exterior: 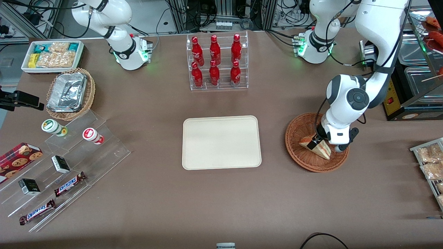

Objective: Place sandwich from basket to tray
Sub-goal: 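Lower the left gripper and close it on the sandwich's wrapped edge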

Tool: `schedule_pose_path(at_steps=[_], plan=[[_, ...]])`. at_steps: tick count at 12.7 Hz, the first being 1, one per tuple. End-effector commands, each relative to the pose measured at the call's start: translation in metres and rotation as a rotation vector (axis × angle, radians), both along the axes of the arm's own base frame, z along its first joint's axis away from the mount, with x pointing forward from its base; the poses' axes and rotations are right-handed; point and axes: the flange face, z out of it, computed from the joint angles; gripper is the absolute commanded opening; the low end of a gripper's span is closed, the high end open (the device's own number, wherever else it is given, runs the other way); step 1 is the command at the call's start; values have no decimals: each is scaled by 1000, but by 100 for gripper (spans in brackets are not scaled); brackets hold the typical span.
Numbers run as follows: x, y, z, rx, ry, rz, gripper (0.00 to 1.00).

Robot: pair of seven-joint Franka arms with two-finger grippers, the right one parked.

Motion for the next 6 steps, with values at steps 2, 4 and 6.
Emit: schedule_pose_path(at_steps=[2, 4, 6], plan=[[2, 0, -6, 16, -12, -3, 0], [12, 2, 23, 23, -30, 0, 0], [27, -5, 61, 68, 14, -31, 0]])
